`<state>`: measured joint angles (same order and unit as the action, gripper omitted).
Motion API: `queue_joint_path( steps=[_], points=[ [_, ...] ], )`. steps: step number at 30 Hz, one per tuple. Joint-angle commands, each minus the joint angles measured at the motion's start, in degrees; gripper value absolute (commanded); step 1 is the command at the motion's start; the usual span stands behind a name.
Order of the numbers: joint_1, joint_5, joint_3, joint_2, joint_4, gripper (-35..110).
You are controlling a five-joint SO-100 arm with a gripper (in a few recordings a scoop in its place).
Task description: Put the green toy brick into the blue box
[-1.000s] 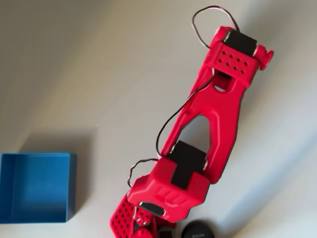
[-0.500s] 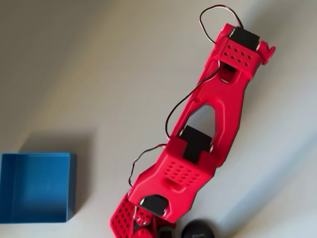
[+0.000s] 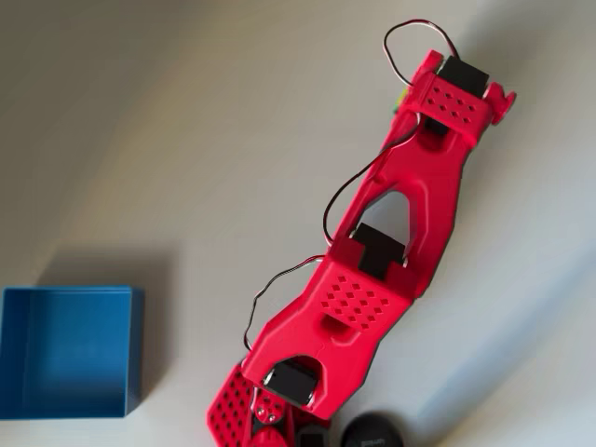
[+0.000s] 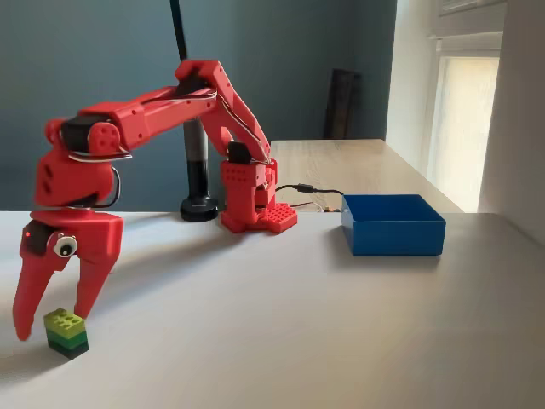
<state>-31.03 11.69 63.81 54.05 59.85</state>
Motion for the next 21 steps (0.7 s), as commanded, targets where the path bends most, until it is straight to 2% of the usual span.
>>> queue_joint_path(
  steps=[1, 12, 21],
  points=[
    [-0.26, 1.67, -3.08, 1.32, 0.0, 19],
    [2.02, 3.69, -3.16, 0.7, -0.97, 2],
    [3.6, 3.16, -0.18, 1.32, -0.88, 0]
  ],
)
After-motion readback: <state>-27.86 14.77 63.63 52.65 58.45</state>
